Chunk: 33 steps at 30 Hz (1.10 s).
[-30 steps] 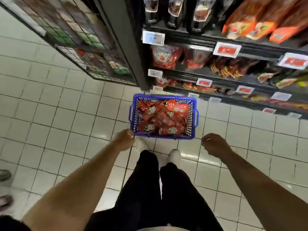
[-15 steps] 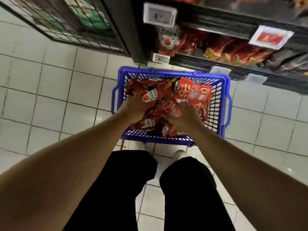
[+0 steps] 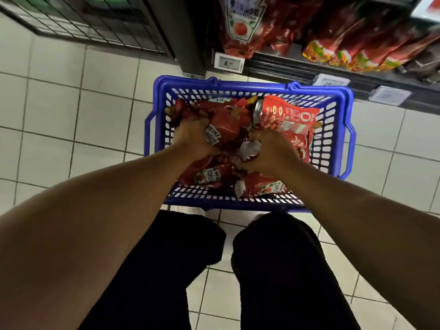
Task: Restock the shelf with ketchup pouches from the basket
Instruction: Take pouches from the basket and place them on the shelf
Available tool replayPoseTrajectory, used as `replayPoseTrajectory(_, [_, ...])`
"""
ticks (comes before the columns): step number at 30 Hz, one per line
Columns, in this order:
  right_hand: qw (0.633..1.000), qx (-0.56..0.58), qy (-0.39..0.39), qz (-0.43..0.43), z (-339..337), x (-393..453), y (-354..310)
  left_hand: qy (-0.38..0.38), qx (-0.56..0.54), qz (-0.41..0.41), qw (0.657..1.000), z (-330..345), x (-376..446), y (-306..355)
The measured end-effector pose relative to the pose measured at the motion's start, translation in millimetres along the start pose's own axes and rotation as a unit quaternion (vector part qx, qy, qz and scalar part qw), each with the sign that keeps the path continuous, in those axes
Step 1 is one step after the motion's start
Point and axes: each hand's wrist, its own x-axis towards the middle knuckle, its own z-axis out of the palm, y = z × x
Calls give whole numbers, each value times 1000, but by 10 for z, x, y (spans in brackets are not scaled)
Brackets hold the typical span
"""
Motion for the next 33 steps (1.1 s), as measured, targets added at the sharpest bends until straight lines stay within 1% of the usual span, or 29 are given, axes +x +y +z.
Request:
replayPoseTrajectory(2, [999, -10, 14, 32, -168, -144, 52, 18, -33, 9, 999, -30, -87, 21])
replayPoseTrajectory(4, [998, -20, 64, 15, -375, -357, 81, 20, -65, 22, 997, -84, -233, 47])
replayPoseTrajectory(5, [996, 6, 90, 20, -499, -502, 78, 17, -67, 22, 997, -117, -329, 62])
replayPoseTrajectory(6, [991, 60, 114, 40, -624, -650, 59, 16, -67, 18, 997, -157, -432, 70])
replayPoseTrajectory(8, [970, 136, 155, 128, -865, -957, -37, 25, -92, 12, 995, -289, -671, 108])
replayPoseTrajectory(9, [953, 166, 174, 184, -986, -1115, -105, 18, -122, 4, 992, -387, -812, 155])
replayPoseTrajectory(10, [926, 223, 195, 234, -1118, -1267, -178, 2, -161, -9, 987, -523, -973, 227])
replayPoseTrajectory(11, [883, 324, 213, 265, -1240, -1406, -248, -16, -207, -24, 978, -672, -1141, 310])
replayPoseTrajectory(12, [824, 442, 218, 280, -1353, -1541, -348, -28, -264, -39, 963, -803, -1315, 389])
replayPoseTrajectory(13, [761, 548, 210, 276, -1518, -1719, -492, -34, -331, -52, 941, -977, -1526, 493])
replayPoseTrajectory(14, [707, 629, 192, 262, -1678, -1894, -641, -43, -404, -65, 911, -1142, -1727, 607])
replayPoseTrajectory(15, [670, 677, 173, 251, -1859, -2093, -804, -56, -474, -79, 875, -1332, -1948, 734])
replayPoseTrajectory(16, [644, 710, 153, 240, -2033, -2279, -966, -72, -533, -83, 839, -1529, -2156, 871])
replayPoseTrajectory(18, [624, 749, 123, 186, -2366, -2602, -1282, -94, -612, -74, 782, -1962, -2539, 1160])
replayPoseTrajectory(20, [630, 752, 134, 140, -2712, -2936, -1621, -116, -669, -63, 731, -2445, -2908, 1469])
replayPoseTrajectory(22, [663, 719, 179, 109, -3010, -3229, -1965, -138, -700, -55, 699, -2901, -3220, 1750])
replayPoseTrajectory(23, [694, 686, 206, 74, -3151, -3365, -2144, -145, -703, -53, 694, -3144, -3362, 1871])
replayPoseTrajectory(25, [766, 584, 269, -24, -3379, -3620, -2447, -157, -705, -47, 690, -3573, -3622, 2071])
replayPoseTrajectory(27, [830, 441, 320, -118, -3585, -3819, -2661, -163, -709, -30, 685, -3945, -3812, 2234])
replayPoseTrajectory(28, [853, 355, 345, -166, -3680, -3904, -2752, -168, -711, -12, 683, -4127, -3905, 2304])
replayPoseTrajectory(29, [866, 262, 368, -215, -3749, -3984, -2838, -179, -716, 12, 674, -4264, -3982, 2360])
replayPoseTrajectory(30, [867, 179, 386, -260, -3809, -4051, -2932, -193, -722, 39, 664, -4377, -4046, 2420])
replayPoseTrajectory(31, [862, 123, 391, -298, -3864, -4110, -3031, -206, -723, 64, 657, -4474, -4104, 2479])
replayPoseTrajectory(33, [853, 95, 381, -345, -3960, -4220, -3209, -225, -715, 88, 656, -4627, -4211, 2595])
